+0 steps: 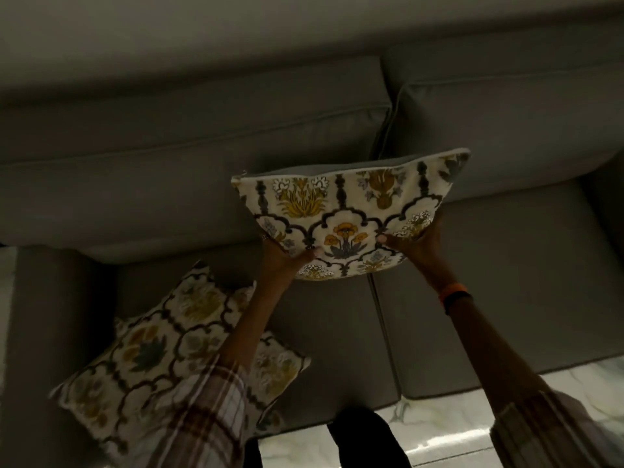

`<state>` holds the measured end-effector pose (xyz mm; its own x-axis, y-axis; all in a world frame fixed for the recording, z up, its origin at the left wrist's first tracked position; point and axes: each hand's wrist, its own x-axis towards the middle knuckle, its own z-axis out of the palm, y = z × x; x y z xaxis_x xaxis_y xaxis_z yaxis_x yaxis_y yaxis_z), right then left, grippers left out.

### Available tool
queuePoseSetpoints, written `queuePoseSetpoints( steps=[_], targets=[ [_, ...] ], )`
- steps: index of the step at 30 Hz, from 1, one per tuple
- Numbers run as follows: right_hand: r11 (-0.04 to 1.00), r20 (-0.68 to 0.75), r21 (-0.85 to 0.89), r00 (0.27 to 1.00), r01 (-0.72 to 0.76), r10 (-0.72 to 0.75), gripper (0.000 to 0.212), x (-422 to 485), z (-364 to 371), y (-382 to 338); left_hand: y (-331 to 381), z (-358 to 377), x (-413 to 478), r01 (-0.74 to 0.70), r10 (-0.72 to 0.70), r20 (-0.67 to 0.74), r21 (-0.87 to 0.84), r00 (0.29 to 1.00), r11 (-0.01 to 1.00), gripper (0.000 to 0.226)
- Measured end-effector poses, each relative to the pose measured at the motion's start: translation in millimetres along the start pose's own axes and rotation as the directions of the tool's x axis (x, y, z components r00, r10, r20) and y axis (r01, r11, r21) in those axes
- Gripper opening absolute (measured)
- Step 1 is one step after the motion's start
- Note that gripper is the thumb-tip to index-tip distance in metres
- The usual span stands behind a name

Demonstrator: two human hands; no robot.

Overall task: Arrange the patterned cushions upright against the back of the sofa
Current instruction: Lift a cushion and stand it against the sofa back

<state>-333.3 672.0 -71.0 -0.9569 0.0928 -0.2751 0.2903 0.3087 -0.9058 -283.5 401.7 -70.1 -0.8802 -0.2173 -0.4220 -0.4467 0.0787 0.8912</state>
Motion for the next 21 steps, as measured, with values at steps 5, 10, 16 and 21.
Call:
queuePoseSetpoints(
  steps=[5, 10, 16, 21],
  targets=[
    [0.999, 0.125, 0.032, 0.992, -0.037, 0.033, 0.137, 50, -17, 70, -36, 50, 28, 0.256, -0.258, 0.027, 0.051, 0.966, 0.965, 0.098],
    [1.0, 0.124, 0.015, 0.992, -0.025, 0.023, 0.13, 65, -18, 94, -66, 67, 50, 0.092, -0.086, 0.105, -0.052, 0.991, 0.994, 0.076],
    [0.995, -0.062, -0.066, 0.995, -0.078, 0.074, 0.123, 33, 5, 102, -58, 60, 41, 0.045, -0.045, -0.006, 0.029, 0.999, 0.999, 0.107],
    [0.891, -0.064, -0.229, 0.92, -0.391, 0.387, 0.104, -49, 66, 90, -77, 27, -9, 0.269, -0.229, -0.159, 0.315, 0.96, 0.91, 0.132]
  ],
)
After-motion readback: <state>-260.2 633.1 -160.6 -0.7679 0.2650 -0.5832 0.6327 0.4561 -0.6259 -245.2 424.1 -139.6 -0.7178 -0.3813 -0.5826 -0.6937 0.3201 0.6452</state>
